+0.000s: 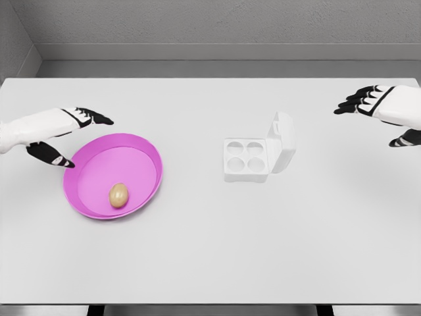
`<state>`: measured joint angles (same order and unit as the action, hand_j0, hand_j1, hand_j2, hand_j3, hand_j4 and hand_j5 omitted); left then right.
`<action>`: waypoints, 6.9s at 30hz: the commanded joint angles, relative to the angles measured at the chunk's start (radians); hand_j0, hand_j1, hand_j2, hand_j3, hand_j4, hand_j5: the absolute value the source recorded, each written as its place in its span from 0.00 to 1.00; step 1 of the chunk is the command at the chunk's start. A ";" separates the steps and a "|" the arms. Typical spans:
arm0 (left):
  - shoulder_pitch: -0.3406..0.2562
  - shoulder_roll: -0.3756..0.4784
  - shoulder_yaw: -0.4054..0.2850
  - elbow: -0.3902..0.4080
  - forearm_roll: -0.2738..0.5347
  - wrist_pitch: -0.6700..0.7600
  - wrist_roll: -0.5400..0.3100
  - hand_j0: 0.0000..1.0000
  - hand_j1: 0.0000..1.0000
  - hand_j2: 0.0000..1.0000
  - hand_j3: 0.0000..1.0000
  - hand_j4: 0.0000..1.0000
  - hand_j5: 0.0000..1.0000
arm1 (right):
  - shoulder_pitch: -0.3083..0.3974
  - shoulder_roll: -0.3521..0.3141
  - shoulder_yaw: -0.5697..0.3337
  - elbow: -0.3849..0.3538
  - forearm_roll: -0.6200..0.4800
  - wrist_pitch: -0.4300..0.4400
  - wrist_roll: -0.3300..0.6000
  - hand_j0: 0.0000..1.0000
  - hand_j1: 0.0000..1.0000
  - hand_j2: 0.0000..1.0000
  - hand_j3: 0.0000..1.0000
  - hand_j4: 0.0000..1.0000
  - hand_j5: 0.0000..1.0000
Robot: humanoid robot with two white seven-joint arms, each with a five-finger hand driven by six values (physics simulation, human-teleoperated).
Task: Pack egg into the box and close the box lid
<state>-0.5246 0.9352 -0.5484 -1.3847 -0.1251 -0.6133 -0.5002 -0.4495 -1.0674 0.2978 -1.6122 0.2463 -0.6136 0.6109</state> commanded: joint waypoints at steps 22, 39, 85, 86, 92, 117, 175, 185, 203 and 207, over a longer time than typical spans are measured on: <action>-0.106 0.076 -0.260 -0.203 -0.034 0.002 -0.064 0.92 0.92 0.92 0.92 0.92 0.92 | 0.000 0.103 0.176 0.041 0.130 0.003 0.000 1.00 1.00 1.00 1.00 1.00 1.00; -0.095 0.051 -0.277 -0.195 -0.087 0.002 -0.066 0.83 0.83 0.83 0.83 0.83 0.83 | -0.043 0.165 0.178 0.109 0.171 0.003 0.000 1.00 1.00 1.00 1.00 1.00 1.00; -0.084 -0.004 -0.285 -0.151 -0.180 0.002 -0.066 0.49 0.49 0.49 0.49 0.49 0.49 | -0.052 0.173 0.205 0.129 0.169 0.003 0.000 1.00 1.00 1.00 1.00 1.00 1.00; -0.084 -0.004 -0.285 -0.151 -0.180 0.002 -0.066 0.48 0.48 0.48 0.48 0.48 0.48 | -0.052 0.173 0.205 0.129 0.169 0.003 0.000 1.00 1.00 1.00 1.00 1.00 1.00; -0.086 -0.003 -0.285 -0.151 -0.179 0.002 -0.066 0.38 0.38 0.38 0.38 0.38 0.38 | -0.052 0.173 0.205 0.129 0.169 0.003 0.000 1.00 1.00 1.00 1.00 1.00 1.00; -0.253 -0.368 -0.281 0.001 -0.159 0.002 -0.066 0.35 0.35 0.35 0.35 0.35 0.35 | -0.060 0.170 0.205 0.129 0.168 0.003 0.000 1.00 1.00 1.00 1.00 1.00 1.00; -0.359 -0.670 -0.324 0.279 -0.203 0.002 -0.066 0.81 0.81 0.81 0.81 0.81 0.81 | -0.060 0.165 0.215 0.124 0.162 0.003 0.000 1.00 1.00 1.00 1.00 1.00 1.00; -0.365 -0.432 -0.275 0.250 -0.030 0.002 -0.058 1.00 1.00 1.00 1.00 1.00 1.00 | -0.060 0.164 0.215 0.123 0.162 0.003 0.000 1.00 1.00 1.00 1.00 1.00 1.00; -0.360 -0.380 -0.202 0.251 -0.028 0.002 -0.064 1.00 1.00 1.00 1.00 1.00 1.00 | -0.060 0.164 0.218 -0.049 0.157 0.003 0.000 1.00 1.00 1.00 1.00 1.00 1.00; -0.360 -0.378 -0.202 0.251 -0.028 0.002 -0.064 1.00 1.00 1.00 1.00 1.00 1.00 | -0.067 0.173 0.234 -0.106 0.156 0.003 0.000 1.00 1.00 1.00 1.00 1.00 1.00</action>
<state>-0.8851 0.5552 -0.7515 -1.1334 -0.1606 -0.6135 -0.5650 -0.5231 -0.8982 0.5217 -1.6860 0.4074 -0.6133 0.6113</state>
